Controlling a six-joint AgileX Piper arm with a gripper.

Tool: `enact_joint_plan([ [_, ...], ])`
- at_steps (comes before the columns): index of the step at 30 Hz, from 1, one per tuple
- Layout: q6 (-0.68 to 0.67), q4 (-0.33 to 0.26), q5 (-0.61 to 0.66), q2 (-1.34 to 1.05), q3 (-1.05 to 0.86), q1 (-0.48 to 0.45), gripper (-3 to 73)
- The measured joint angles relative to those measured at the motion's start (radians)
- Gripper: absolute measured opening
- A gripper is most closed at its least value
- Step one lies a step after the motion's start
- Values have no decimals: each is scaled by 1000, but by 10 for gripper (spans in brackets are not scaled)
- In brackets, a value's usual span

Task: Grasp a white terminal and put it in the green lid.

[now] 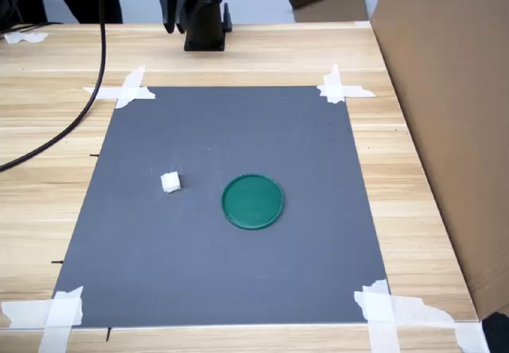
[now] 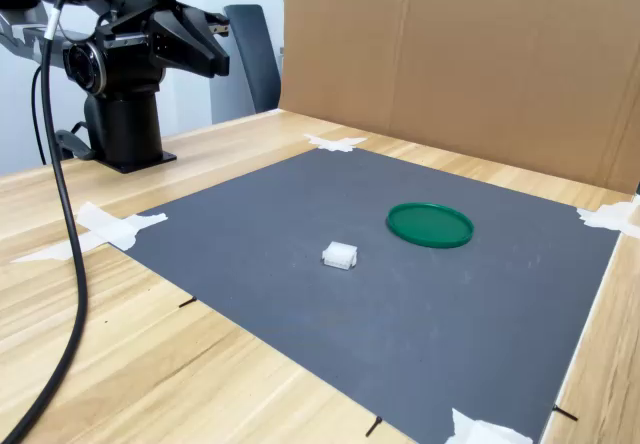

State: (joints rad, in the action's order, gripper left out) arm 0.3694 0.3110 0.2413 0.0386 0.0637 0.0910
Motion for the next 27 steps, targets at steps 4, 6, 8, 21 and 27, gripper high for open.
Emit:
enact_joint_plan([
  [4,0,0,0,0,0,0,114],
  [6,0,0,0,0,0,0,114],
  [8,0,0,0,0,0,0,114],
  [21,0,0,0,0,0,0,114],
  [27,0,0,0,87,51,0,114],
])
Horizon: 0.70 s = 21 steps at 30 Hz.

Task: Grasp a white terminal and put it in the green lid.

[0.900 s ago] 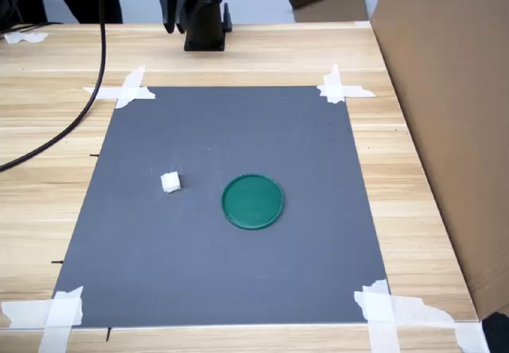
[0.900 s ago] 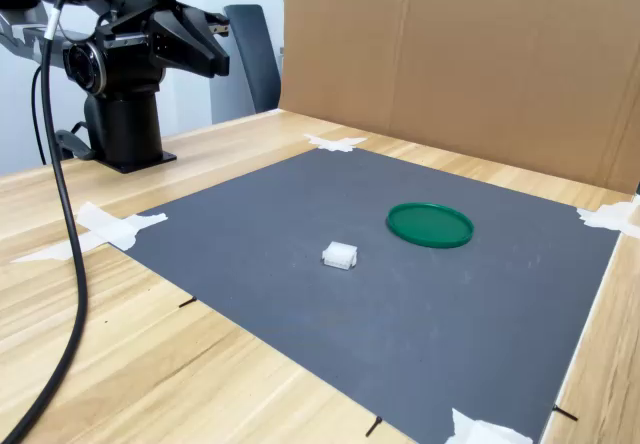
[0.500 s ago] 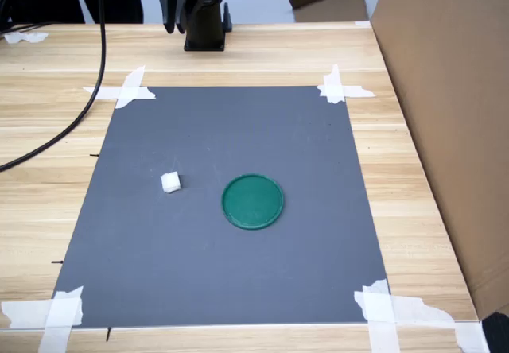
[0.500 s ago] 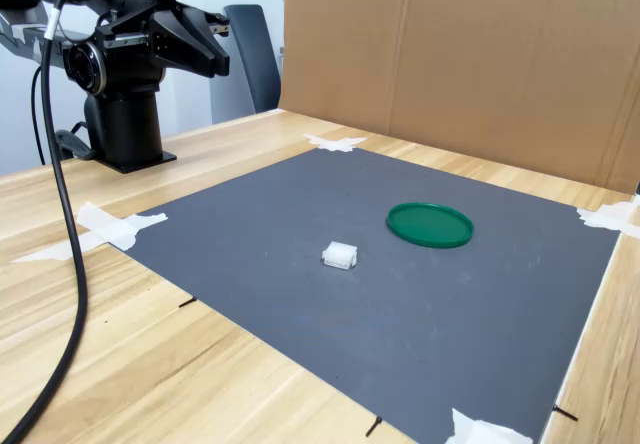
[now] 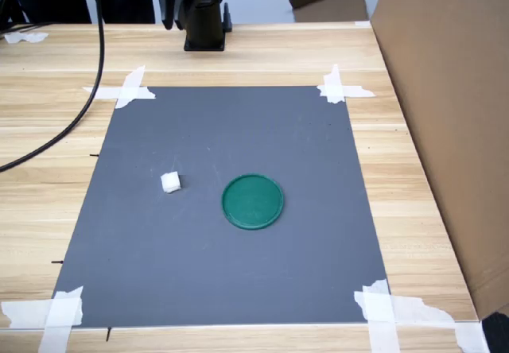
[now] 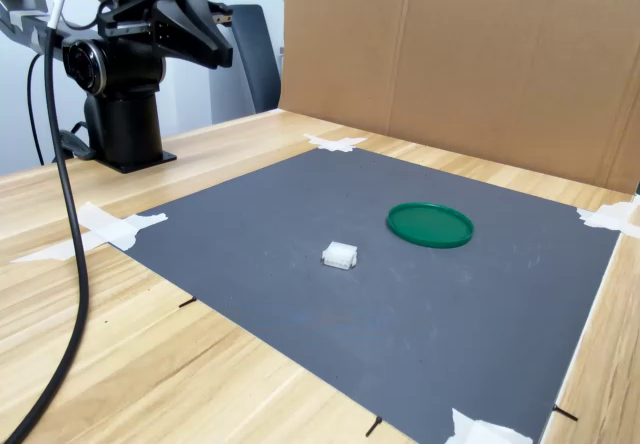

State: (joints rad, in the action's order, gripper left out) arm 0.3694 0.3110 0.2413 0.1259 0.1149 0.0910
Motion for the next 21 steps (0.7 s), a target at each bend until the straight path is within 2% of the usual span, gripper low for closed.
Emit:
enact_joint_plan([
  [14,0,19,2,457,221,0,114],
  [21,-25,30,133,652,353,0,114],
])
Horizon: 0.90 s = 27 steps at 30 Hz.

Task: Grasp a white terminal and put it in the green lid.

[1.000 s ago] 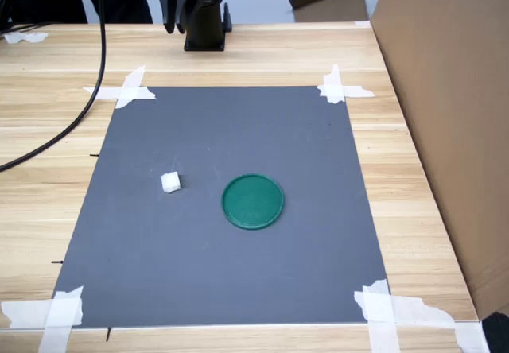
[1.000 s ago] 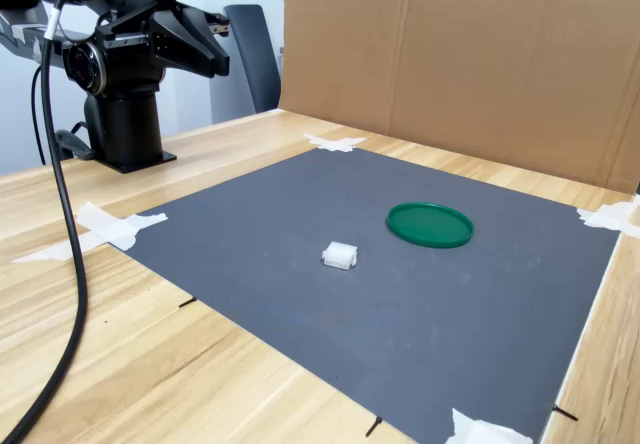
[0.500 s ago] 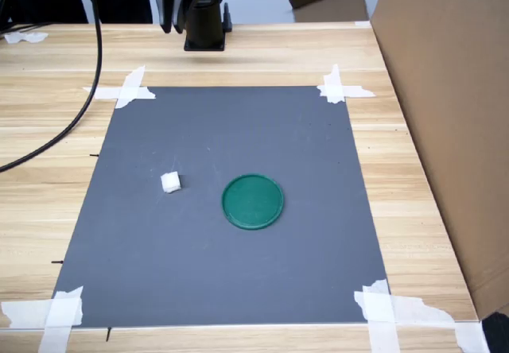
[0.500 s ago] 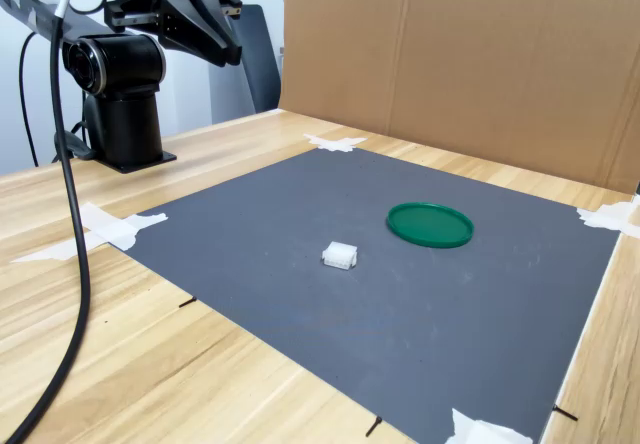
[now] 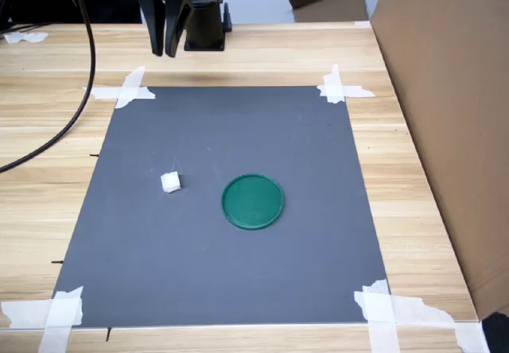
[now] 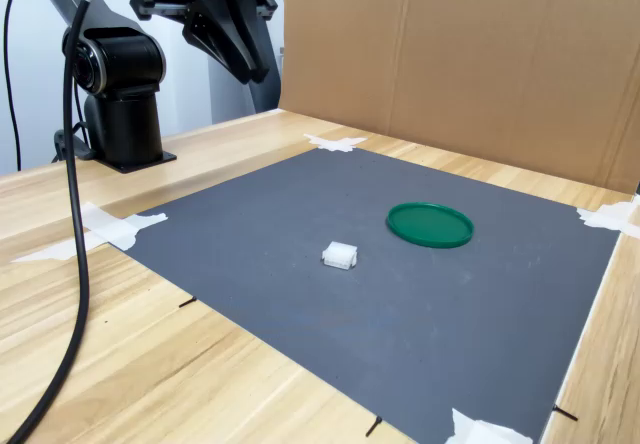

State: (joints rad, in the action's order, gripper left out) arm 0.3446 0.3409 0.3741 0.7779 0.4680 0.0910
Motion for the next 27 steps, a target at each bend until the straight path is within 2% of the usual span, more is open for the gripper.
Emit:
enact_joint_plan([
  [6,-76,0,110,148,135,0,120],
  [11,-160,-29,191,262,251,-37,193],
  [12,-181,-44,207,282,267,-53,220],
  [13,-251,-97,237,339,303,-95,273],
  [15,-326,-145,252,386,324,-113,315],
  [16,-477,-205,270,457,356,-123,354],
  [20,-553,-227,276,502,385,-123,366],
  [24,-707,-270,389,662,583,-126,371],
  [27,-755,-296,449,707,650,-126,371],
])
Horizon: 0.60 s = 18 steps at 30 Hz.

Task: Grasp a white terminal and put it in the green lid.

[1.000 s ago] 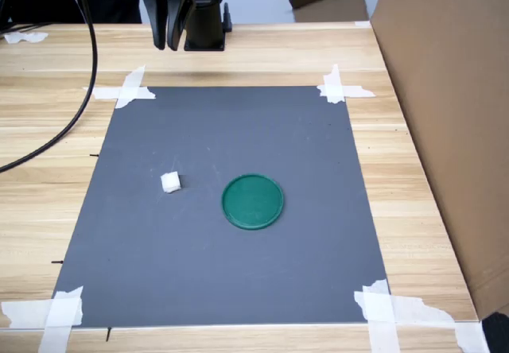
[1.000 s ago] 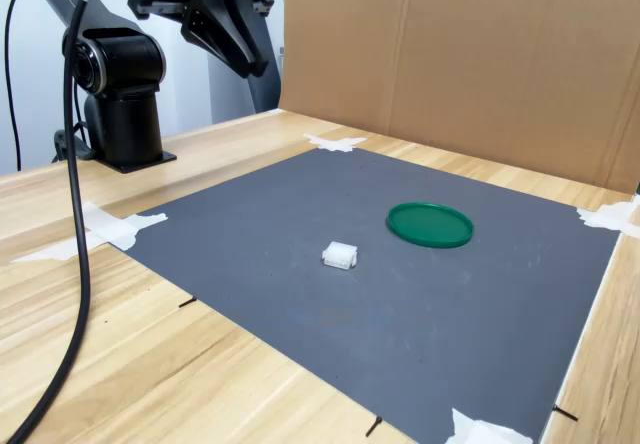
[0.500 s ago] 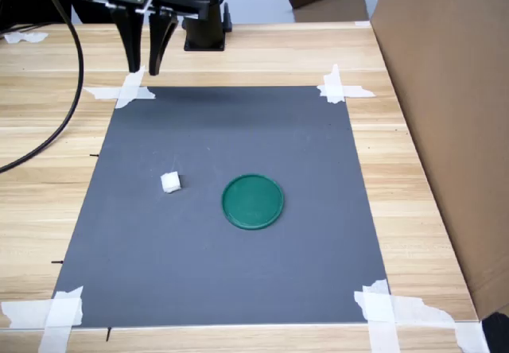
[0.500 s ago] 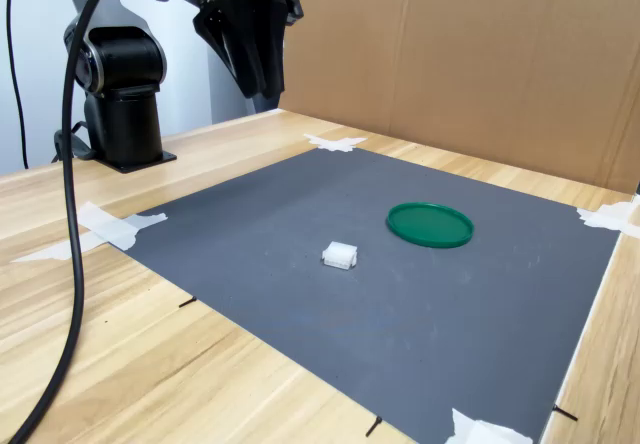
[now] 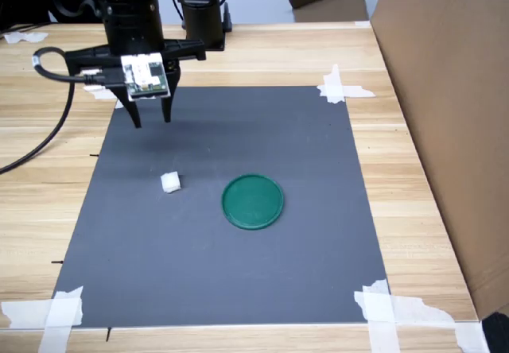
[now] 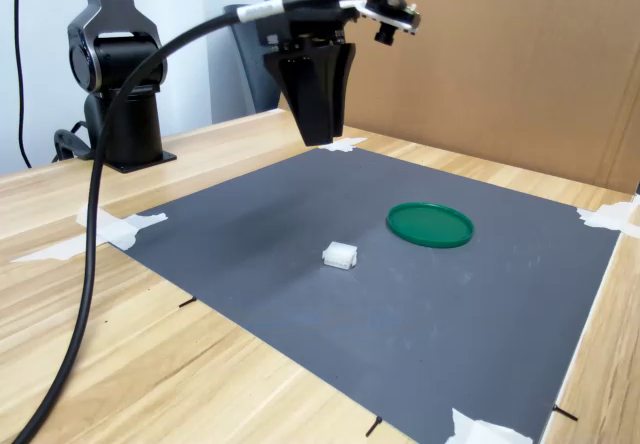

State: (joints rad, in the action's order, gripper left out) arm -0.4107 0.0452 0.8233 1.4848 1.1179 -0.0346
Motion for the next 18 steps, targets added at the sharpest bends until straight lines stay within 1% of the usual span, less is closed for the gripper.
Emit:
enact_joint_plan([
  [2,-53,-35,61,51,50,0,371],
  [4,-191,-87,154,140,122,0,375],
  [6,-261,-101,189,180,144,0,415],
  [9,-285,-98,185,208,147,0,484],
  [11,-288,-95,182,223,147,0,511],
  [13,-289,-93,174,233,147,0,523],
  [14,-289,-84,151,251,147,0,529],
  [18,-289,-62,134,269,147,0,529],
])
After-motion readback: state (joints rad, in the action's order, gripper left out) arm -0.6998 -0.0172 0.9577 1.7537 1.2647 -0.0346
